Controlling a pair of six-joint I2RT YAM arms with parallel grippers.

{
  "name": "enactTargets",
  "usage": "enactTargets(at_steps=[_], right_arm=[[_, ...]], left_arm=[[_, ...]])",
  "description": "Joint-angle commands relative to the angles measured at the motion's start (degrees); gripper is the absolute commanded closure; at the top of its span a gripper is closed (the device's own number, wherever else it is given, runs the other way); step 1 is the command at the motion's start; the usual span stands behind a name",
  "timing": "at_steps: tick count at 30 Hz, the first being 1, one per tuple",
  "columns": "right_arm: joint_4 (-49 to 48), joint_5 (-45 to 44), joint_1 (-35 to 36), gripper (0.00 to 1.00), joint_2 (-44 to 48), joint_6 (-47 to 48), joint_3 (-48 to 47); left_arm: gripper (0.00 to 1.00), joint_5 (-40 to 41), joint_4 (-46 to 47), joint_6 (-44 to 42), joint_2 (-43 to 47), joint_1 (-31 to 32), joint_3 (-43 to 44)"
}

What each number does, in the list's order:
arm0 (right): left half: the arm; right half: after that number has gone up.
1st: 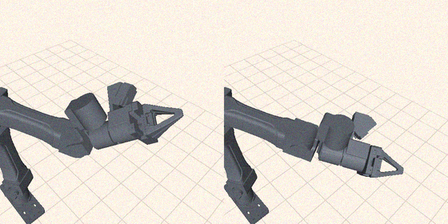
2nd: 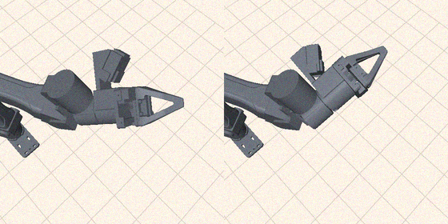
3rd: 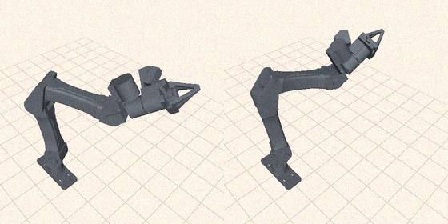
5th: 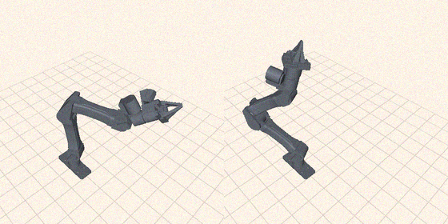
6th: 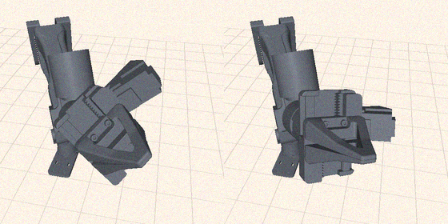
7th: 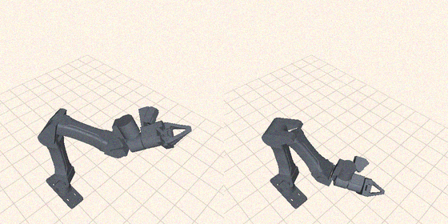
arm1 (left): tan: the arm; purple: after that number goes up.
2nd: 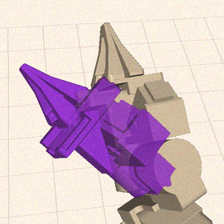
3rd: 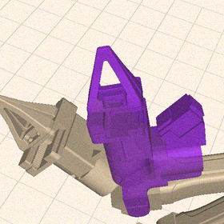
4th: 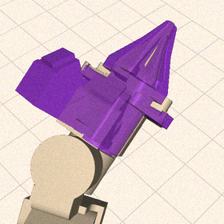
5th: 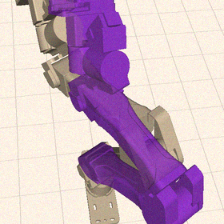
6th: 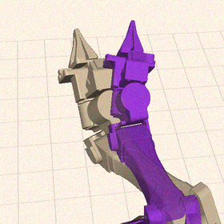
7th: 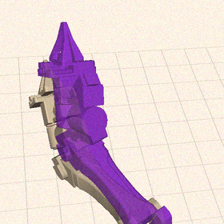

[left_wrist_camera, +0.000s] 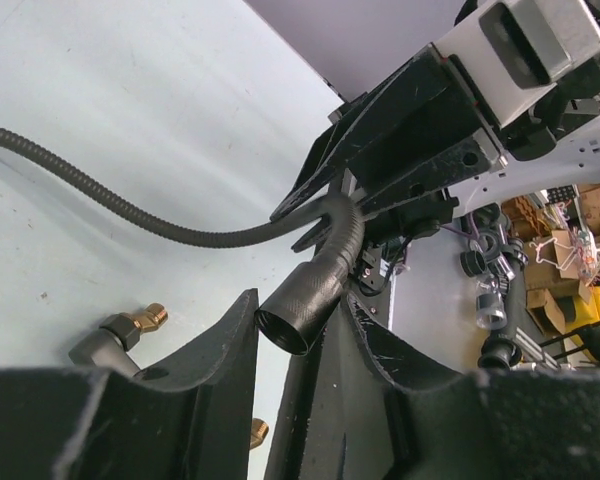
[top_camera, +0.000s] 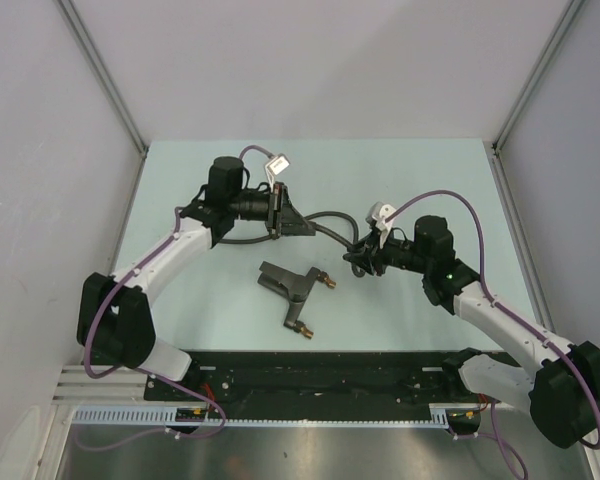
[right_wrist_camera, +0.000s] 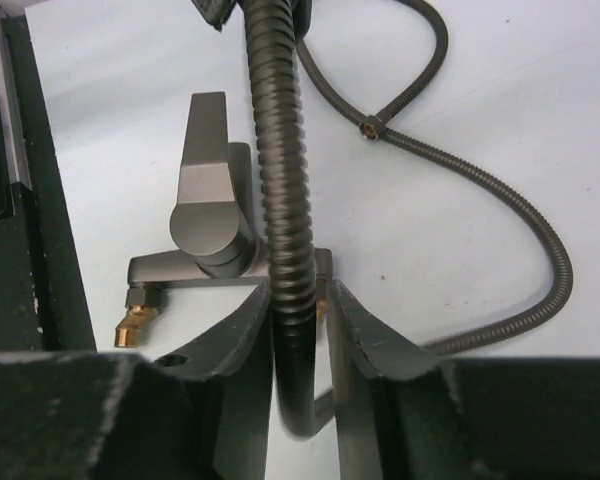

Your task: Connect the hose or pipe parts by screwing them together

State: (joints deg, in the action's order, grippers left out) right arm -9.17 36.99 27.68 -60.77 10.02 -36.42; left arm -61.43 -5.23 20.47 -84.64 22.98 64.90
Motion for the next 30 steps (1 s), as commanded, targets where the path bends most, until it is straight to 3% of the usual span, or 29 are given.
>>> enactTargets(at_steps=[1,4,9,19,30], right_arm=[[-6.03,0.44,0.88,0.62,1.36,0.0,-0.14],[-7.87,0.71,1.76,0.48,2.06,1.93,-0.14],[-12.35,0.98,4.74,0.39,4.96,9.11,1.35],[-27.99,-5.26,9.85,0.4,0.05,17.31,2.59],[-32.05,-4.21,10.2,0.48,-2.95,18.71,2.32]], left_arm=[[1.0,0.96,1.28,0.98,3.34,0.74,-0.22],[1.0,1.31,1.28,1.24,4.66,1.54,-0.92],[1.0,1.93,1.37,2.03,5.63,1.8,-2.15],[1.0,1.05,1.37,2.73,6.15,3.38,-2.68],[1.0,-0.27,1.28,2.12,6.07,3.82,-3.47]])
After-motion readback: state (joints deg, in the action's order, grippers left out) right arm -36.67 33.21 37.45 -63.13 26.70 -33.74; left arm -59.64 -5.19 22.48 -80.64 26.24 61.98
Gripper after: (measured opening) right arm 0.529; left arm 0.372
